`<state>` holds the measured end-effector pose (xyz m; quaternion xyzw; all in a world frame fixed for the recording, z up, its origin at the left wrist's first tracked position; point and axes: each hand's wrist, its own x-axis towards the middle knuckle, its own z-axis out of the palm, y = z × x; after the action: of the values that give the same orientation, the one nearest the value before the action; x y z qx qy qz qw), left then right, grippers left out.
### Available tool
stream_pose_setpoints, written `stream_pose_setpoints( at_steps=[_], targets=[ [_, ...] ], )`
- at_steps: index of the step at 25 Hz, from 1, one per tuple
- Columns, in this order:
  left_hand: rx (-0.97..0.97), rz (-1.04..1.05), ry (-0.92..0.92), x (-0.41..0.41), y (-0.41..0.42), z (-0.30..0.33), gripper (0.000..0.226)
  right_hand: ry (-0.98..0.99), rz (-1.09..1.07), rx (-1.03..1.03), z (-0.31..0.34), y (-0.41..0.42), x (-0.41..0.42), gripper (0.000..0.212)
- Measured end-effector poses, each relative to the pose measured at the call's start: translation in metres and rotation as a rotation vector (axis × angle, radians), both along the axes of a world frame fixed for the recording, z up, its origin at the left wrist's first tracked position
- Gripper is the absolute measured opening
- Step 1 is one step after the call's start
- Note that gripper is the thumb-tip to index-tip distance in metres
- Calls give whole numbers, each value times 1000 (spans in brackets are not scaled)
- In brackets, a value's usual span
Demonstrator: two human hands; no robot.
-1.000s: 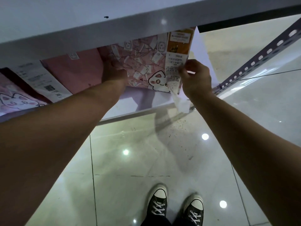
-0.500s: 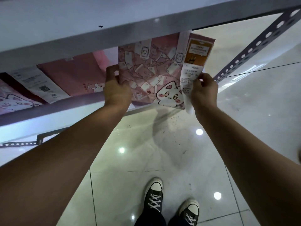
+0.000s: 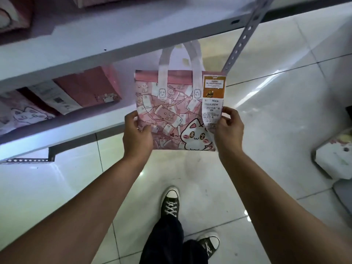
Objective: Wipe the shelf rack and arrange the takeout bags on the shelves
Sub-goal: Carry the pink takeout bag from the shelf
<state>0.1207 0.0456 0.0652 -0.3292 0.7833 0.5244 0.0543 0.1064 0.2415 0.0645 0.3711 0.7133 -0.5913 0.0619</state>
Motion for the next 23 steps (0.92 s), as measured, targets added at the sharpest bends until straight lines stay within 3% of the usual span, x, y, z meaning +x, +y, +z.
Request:
stream_pose_setpoints(
  at_steps=[10, 17, 23],
  targets=[
    [70, -164, -74, 100, 119, 138, 41, 19, -137, 8, 152, 132, 114, 44],
    [96, -318, 54, 115, 217, 269, 46, 150, -260, -21, 281, 223, 176, 38],
    [200, -465, 218, 109, 302, 363, 46, 320, -300, -9, 388, 299, 205, 46]
  ],
)
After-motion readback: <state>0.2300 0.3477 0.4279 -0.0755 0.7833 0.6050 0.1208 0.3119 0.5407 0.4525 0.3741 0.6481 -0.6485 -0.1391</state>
